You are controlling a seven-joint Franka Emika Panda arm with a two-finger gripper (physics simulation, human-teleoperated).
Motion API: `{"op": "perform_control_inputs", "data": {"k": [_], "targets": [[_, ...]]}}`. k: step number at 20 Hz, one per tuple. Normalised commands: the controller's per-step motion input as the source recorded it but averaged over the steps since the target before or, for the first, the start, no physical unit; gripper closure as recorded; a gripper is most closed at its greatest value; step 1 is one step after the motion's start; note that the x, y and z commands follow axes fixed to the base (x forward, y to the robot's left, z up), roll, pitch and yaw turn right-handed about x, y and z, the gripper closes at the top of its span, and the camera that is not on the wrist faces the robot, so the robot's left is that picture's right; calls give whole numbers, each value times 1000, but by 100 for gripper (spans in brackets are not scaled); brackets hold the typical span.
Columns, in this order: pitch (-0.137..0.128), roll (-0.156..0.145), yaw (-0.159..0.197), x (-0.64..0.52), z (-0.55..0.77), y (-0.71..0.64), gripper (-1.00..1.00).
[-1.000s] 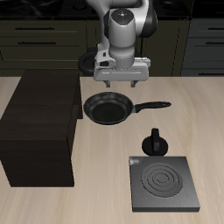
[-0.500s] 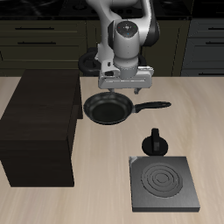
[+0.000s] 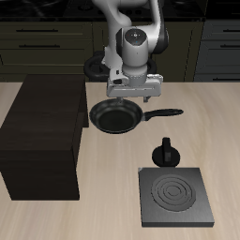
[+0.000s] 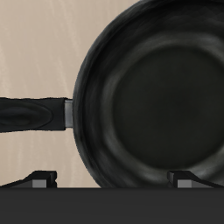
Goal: Place the frypan on the flat stove
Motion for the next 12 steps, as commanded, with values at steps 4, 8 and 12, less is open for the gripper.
{"op": "perform_control_inputs", "data": {"k": [4, 8, 12], "targets": [[-37, 11, 55, -237, -267, 63, -100], [-16, 3, 75, -51, -278, 155, -100], [-3, 5, 44, -12, -239, 127, -100]]}}
